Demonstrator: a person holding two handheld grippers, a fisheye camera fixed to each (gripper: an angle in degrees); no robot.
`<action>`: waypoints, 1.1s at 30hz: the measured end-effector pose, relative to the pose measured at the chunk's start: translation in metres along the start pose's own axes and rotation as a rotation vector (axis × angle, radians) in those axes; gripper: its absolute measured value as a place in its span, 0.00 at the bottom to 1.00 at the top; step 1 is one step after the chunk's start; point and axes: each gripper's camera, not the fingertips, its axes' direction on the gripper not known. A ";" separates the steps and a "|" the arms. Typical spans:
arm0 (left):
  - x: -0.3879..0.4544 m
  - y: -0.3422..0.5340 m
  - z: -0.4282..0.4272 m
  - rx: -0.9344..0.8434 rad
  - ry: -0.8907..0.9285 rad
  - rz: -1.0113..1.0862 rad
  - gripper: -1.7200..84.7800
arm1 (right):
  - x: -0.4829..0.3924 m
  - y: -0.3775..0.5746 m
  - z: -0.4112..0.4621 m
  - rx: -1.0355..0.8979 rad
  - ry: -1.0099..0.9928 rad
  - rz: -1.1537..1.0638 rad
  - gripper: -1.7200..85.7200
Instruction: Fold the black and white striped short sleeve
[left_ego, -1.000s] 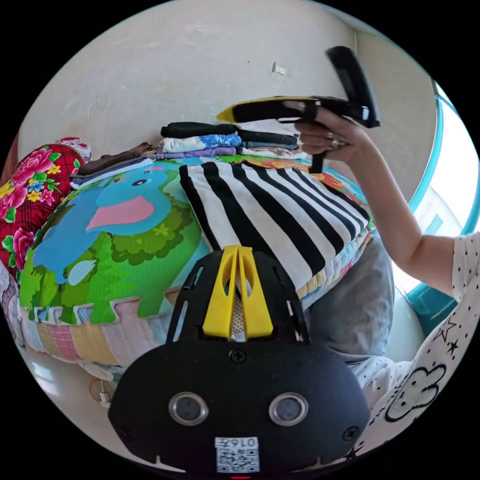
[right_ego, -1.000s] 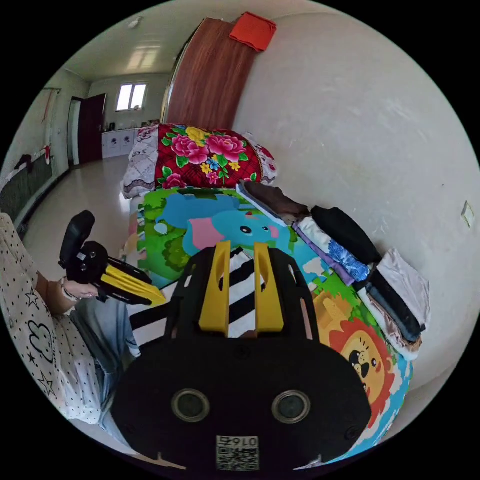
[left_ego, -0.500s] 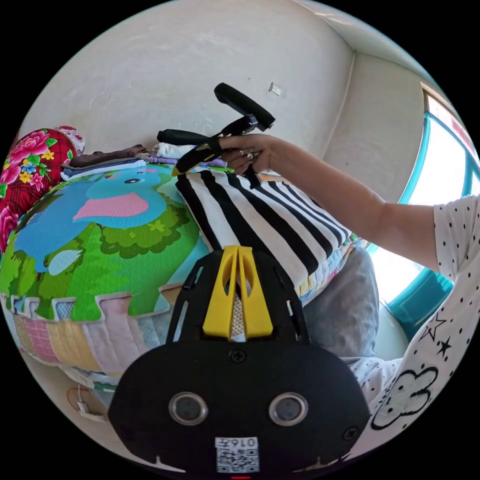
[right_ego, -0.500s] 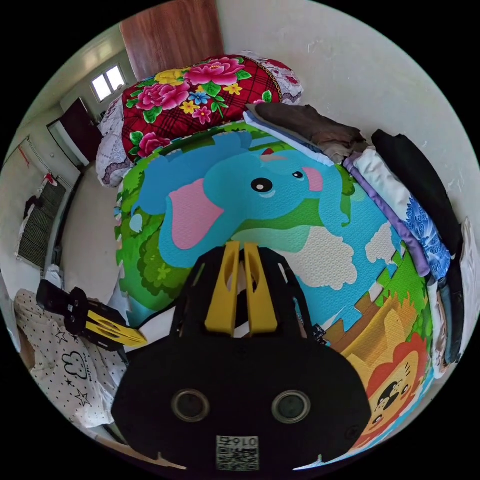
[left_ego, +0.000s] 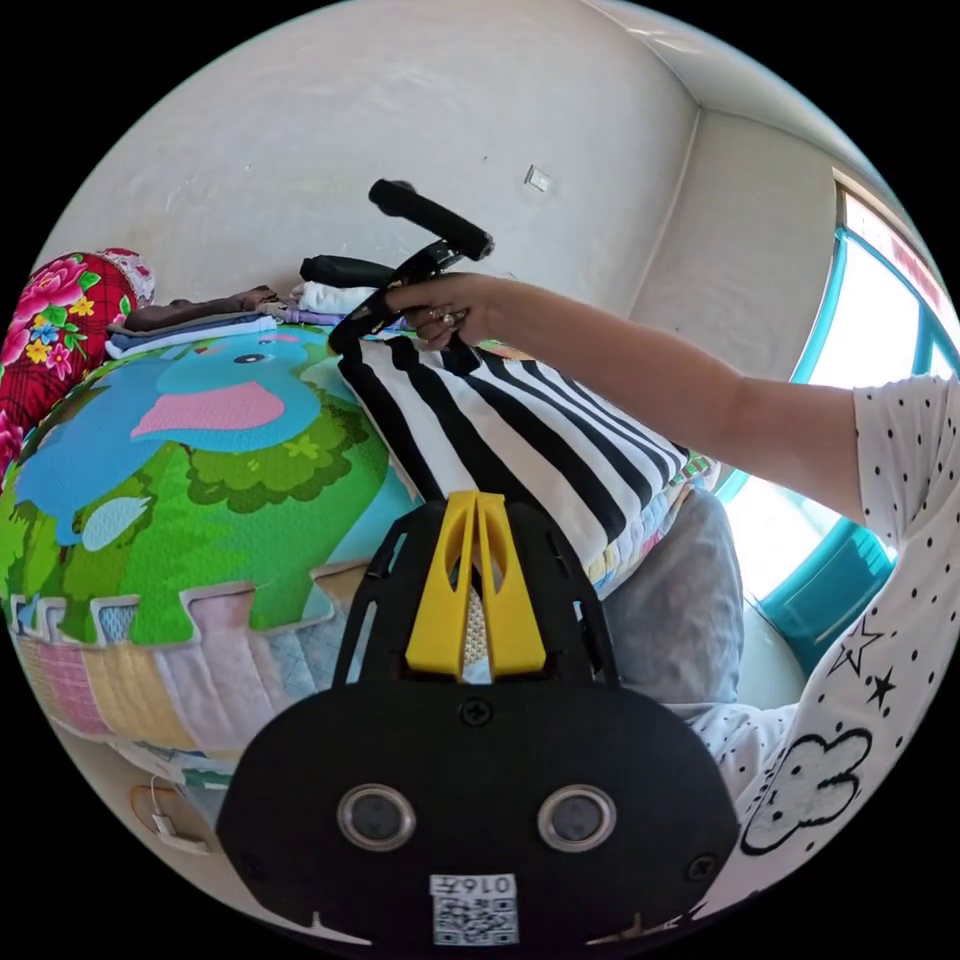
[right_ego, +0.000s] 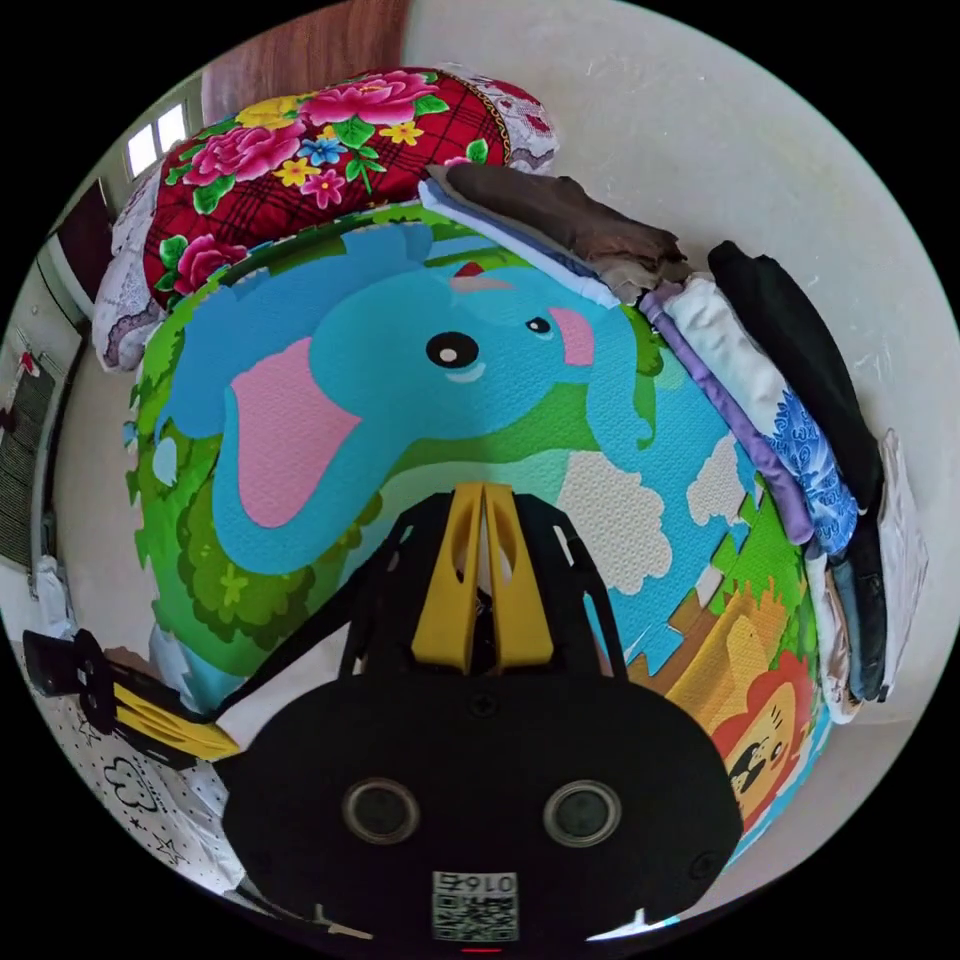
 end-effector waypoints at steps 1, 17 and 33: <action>-0.002 0.000 0.001 0.002 0.003 -0.002 0.01 | 0.000 -0.004 -0.017 0.069 0.023 0.014 0.02; -0.026 -0.011 0.016 -0.013 0.000 -0.013 0.01 | -0.021 -0.018 0.004 -0.066 0.042 -0.144 0.02; -0.043 -0.043 0.042 -0.071 -0.015 -0.023 0.01 | 0.041 0.069 -0.021 -0.087 0.016 -0.103 0.01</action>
